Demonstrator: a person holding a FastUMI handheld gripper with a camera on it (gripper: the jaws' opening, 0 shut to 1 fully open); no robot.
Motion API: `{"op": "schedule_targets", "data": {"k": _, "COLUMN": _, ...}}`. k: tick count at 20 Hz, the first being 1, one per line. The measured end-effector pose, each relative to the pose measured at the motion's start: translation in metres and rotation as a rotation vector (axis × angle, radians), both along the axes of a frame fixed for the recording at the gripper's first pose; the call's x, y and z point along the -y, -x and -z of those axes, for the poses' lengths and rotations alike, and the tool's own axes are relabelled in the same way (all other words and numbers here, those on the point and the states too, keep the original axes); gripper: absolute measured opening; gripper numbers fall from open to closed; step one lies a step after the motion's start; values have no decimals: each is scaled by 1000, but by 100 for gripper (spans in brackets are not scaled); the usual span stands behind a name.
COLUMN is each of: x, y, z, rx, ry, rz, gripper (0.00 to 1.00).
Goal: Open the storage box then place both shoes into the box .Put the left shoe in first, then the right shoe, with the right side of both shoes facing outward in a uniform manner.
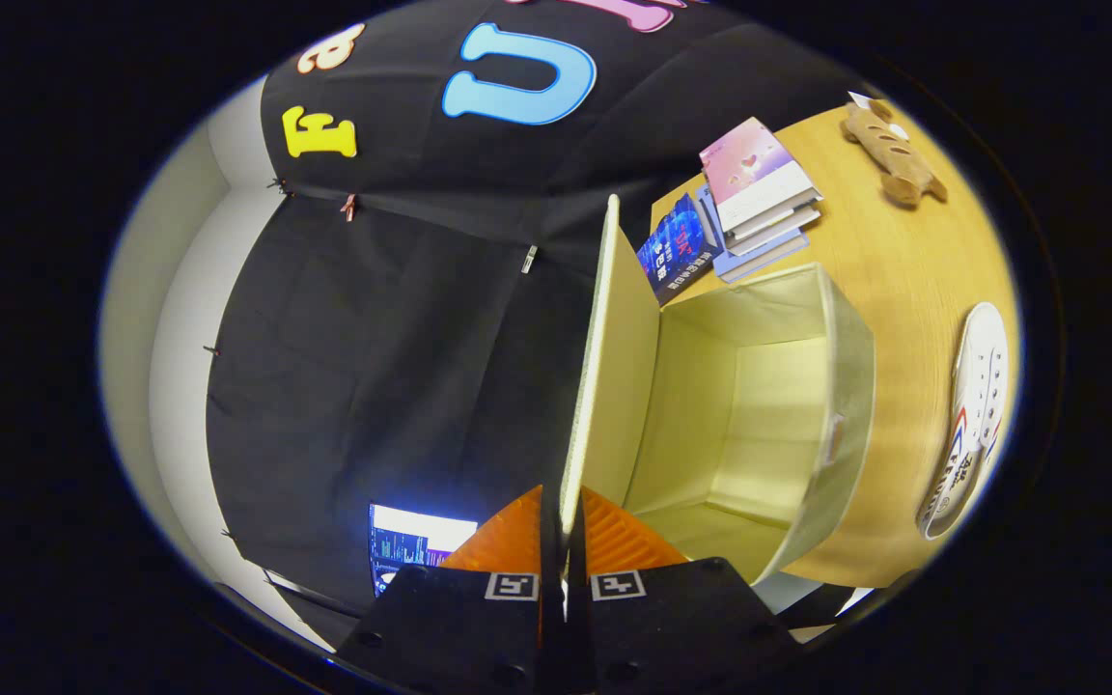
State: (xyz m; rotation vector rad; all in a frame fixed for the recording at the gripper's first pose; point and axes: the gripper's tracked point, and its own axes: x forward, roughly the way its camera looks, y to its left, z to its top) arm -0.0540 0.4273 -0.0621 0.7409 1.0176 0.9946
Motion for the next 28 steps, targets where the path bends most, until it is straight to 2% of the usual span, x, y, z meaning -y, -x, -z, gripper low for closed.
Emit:
{"op": "schedule_targets", "data": {"k": 12, "x": -126, "y": 17, "z": -26, "rx": 63, "ry": 20, "rz": -77, "gripper": 5}}
{"op": "schedule_targets", "data": {"k": 21, "x": -210, "y": 24, "z": 9, "rx": 48, "ry": 96, "rz": -100, "gripper": 7}}
{"op": "schedule_targets", "data": {"k": 28, "x": -244, "y": 33, "z": 37, "rx": 46, "ry": 153, "rz": -129, "gripper": 8}}
